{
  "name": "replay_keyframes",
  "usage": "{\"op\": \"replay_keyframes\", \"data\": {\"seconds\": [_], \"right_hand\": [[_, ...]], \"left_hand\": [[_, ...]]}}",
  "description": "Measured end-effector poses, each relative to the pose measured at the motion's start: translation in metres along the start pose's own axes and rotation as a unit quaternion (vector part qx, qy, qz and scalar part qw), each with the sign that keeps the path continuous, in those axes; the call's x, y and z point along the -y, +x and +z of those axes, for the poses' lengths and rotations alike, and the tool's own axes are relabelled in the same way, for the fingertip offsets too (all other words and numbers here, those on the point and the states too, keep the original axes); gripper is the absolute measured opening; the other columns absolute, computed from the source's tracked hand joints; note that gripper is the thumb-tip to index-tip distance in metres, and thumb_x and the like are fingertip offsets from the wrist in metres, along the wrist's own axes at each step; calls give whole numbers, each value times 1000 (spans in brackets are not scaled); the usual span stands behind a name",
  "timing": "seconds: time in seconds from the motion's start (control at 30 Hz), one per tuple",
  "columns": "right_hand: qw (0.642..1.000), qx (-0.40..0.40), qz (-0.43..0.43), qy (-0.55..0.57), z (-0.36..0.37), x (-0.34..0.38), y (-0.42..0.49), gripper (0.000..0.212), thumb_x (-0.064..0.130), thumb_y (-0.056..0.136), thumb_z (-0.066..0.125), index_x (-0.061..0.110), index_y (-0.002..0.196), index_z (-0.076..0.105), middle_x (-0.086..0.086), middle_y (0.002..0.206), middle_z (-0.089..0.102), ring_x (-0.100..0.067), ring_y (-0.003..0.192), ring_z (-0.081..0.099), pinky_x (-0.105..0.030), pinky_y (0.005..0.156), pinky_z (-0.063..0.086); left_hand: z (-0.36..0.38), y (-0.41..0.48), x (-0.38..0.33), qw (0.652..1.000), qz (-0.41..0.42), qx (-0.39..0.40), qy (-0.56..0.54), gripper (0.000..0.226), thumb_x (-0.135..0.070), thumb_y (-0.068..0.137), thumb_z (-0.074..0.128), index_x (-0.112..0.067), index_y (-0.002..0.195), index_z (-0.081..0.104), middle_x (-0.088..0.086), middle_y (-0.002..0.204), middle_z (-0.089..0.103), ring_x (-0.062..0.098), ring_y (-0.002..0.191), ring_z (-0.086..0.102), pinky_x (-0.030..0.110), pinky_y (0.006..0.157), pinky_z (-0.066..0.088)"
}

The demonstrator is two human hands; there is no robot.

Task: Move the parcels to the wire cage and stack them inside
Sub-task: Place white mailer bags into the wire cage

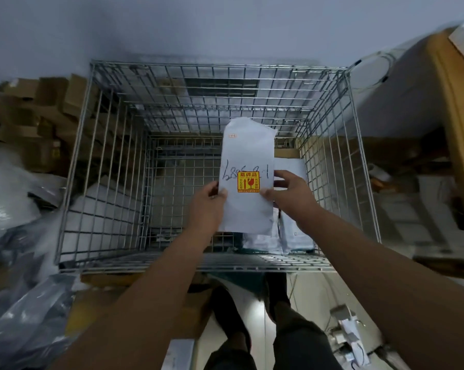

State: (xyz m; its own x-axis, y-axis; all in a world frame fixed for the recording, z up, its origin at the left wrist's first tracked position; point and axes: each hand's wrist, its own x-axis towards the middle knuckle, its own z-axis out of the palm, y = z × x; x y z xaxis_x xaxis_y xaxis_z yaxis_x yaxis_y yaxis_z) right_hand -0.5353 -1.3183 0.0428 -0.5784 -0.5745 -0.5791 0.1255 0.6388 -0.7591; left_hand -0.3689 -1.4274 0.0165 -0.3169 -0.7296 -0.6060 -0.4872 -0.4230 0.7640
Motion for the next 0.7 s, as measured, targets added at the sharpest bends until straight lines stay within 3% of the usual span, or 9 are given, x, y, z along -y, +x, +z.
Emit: {"op": "replay_keyframes", "data": {"seconds": [0.13,0.2,0.3,0.37,0.43,0.5,0.6,0.7], "right_hand": [[999,13,23,-24,-1,-11,72,61,2,79,85,17,135,66,-5,120,74,-25,110,71,-50,105,55],[999,17,22,-39,5,-25,117,59,8,79,88,17,134,67,-5,122,74,-25,112,70,-48,105,55],[997,20,12,-77,16,-51,187,54,23,81,89,19,131,68,-1,119,72,-22,111,69,-32,94,53],[995,23,12,-97,24,-73,233,57,28,83,89,17,135,67,-3,127,72,-23,114,67,-29,93,51],[993,27,19,-109,32,-98,277,57,28,86,85,17,138,65,-6,133,70,-26,122,65,-36,105,51],[991,32,29,-123,39,-124,315,57,27,90,81,18,142,61,-6,136,69,-28,125,64,-40,109,50],[988,35,42,-145,48,-157,352,64,29,91,77,18,150,54,-3,136,69,-27,125,63,-33,105,50],[984,42,38,-169,55,-179,372,51,28,93,74,21,142,62,-5,137,68,-29,124,63,-29,99,48]], "left_hand": [[31,72,5,1000,-4,-26,9,30,-17,102,64,-23,131,69,-9,117,73,13,98,69,35,85,57],[52,112,13,998,-19,-57,7,27,-14,100,66,-18,126,70,-8,106,72,14,92,67,35,85,56],[85,172,32,996,-23,-73,35,21,-13,101,64,-17,120,72,-11,95,68,16,87,65,30,76,52],[103,211,49,995,-14,-77,63,20,-13,102,63,-18,117,74,-8,100,69,13,85,63,29,75,52],[120,247,69,993,-9,-72,95,21,-14,103,61,-19,117,75,-6,107,72,13,85,66,31,74,56],[135,280,91,990,-7,-65,121,23,-15,104,60,-19,120,76,1,115,76,22,98,71,39,87,60],[153,317,127,991,-7,-59,122,24,-13,104,59,-17,120,76,3,114,76,22,97,69,29,80,55],[163,339,151,988,-12,-62,138,24,-14,103,58,-18,119,76,2,108,75,22,95,68,28,79,53]]}}
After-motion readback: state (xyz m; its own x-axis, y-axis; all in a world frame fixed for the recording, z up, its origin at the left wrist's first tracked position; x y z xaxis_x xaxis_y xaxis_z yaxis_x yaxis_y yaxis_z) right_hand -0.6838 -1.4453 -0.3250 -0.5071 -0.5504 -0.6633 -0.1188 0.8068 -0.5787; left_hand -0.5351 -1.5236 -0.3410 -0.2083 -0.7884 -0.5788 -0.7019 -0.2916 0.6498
